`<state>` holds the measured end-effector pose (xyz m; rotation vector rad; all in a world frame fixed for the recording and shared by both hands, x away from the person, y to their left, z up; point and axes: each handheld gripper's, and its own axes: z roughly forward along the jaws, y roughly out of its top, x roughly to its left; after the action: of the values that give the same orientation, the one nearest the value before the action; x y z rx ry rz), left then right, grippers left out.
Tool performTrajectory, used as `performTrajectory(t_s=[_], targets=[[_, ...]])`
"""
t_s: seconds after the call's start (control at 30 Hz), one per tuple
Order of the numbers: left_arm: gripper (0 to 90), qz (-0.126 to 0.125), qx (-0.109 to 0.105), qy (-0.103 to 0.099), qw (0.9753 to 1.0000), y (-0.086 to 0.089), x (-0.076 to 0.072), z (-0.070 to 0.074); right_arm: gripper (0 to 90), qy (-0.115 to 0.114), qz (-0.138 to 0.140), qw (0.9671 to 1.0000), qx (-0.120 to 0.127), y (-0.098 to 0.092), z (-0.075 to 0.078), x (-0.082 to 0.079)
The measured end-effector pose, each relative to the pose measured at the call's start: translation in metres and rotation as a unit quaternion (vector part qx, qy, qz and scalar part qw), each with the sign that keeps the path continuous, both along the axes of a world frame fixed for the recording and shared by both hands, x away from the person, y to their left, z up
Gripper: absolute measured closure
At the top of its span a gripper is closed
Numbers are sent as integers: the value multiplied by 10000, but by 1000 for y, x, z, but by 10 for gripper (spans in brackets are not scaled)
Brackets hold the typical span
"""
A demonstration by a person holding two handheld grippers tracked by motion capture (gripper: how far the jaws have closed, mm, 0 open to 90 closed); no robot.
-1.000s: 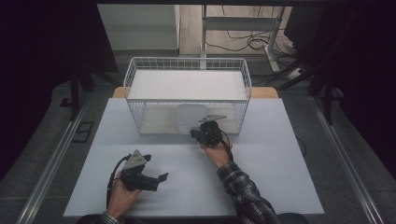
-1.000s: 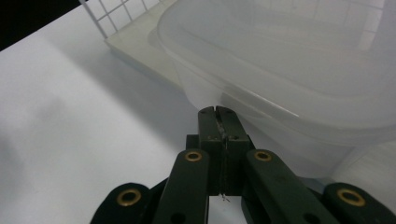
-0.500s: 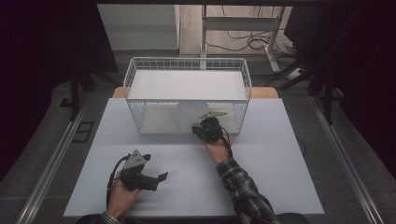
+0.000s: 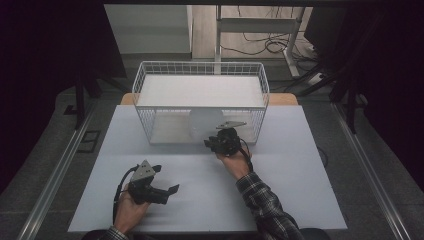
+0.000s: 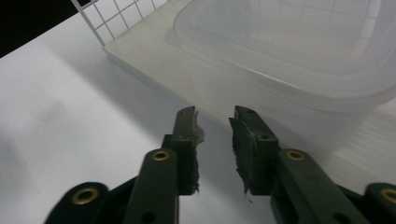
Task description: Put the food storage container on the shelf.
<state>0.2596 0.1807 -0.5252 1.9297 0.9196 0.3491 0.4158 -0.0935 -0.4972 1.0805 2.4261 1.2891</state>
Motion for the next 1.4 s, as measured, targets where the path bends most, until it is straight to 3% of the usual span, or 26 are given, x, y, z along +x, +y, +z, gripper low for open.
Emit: performTrajectory(t_s=[0.73,1.03,1.4], targets=[[38,-49,-68,157,9998,1,1,1,429,-15,295,9990,-335,-13,8,-24],[49,-91,-164,441,9989,3,2,3,317,-111,331,9987,-379,-24,12,-35],[52,-54,-32,482,9988,3,1,3,208,-190,440,9975,-521,-31,13,-50]])
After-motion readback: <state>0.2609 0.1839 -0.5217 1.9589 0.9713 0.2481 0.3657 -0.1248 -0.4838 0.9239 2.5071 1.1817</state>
